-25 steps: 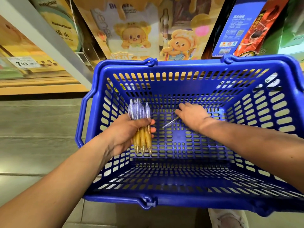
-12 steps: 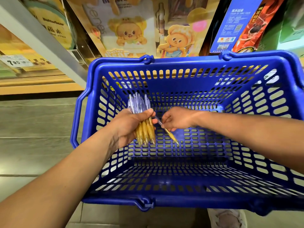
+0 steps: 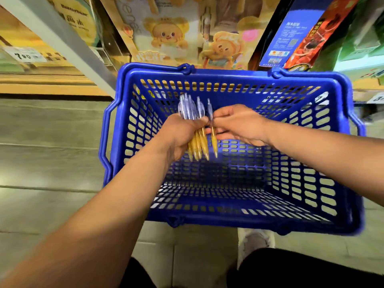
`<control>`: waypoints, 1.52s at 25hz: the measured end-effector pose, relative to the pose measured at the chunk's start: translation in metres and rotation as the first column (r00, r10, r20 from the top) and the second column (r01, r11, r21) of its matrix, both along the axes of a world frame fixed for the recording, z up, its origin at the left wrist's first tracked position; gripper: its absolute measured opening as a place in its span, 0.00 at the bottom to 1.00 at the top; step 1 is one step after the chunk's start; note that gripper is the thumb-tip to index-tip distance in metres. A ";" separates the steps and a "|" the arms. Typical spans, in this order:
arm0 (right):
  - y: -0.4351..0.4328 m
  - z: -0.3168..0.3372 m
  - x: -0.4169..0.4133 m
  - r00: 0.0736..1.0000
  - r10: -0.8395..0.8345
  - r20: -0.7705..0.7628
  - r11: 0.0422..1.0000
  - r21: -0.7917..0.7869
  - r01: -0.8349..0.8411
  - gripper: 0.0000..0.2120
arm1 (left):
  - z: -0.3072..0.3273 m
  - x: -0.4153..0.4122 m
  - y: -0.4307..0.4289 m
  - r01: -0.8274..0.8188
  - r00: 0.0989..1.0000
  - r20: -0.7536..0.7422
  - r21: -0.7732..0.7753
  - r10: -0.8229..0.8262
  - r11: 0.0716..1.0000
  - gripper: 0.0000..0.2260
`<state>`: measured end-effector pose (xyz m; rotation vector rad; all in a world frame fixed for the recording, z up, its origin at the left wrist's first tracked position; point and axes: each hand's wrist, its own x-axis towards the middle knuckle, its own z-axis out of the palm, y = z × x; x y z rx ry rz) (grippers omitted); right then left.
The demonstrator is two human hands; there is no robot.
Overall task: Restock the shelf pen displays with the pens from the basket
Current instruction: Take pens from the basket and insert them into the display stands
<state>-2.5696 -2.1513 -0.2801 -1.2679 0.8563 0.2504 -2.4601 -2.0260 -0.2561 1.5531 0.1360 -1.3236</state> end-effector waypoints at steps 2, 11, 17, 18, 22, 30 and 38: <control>0.006 0.043 -0.011 0.995 -0.102 0.011 0.993 0.055 0.101 0.04 | 0.035 -0.015 0.007 -0.046 0.994 -0.095 -0.005 0.045 0.999 0.11; 0.066 0.305 -0.068 0.974 -0.218 0.060 0.971 0.116 0.210 0.09 | 0.282 -0.055 0.063 0.026 0.989 -0.140 -0.091 -0.038 0.996 0.13; 0.134 0.526 -0.105 0.921 -0.378 0.097 0.925 0.085 0.370 0.07 | 0.507 -0.070 0.129 0.065 0.993 -0.091 -0.071 -0.072 0.995 0.07; 0.148 0.561 -0.112 0.914 -0.393 0.106 0.918 0.106 0.382 0.08 | 0.543 -0.073 0.140 0.076 0.993 -0.081 -0.083 -0.083 0.994 0.08; 0.200 0.680 -0.142 0.909 -0.385 0.162 0.921 0.128 0.368 0.07 | 0.666 -0.095 0.174 0.171 0.985 -0.012 -0.140 -0.175 0.975 0.07; 0.213 0.811 -0.201 0.890 -0.397 0.223 0.915 0.015 0.404 0.06 | 0.797 -0.157 0.198 0.222 0.975 0.040 -0.205 -0.219 0.953 0.11; 0.153 0.838 -0.249 0.875 -0.414 0.251 0.898 -0.044 0.438 0.10 | 0.825 -0.197 0.139 0.230 0.971 0.120 -0.259 -0.205 0.938 0.07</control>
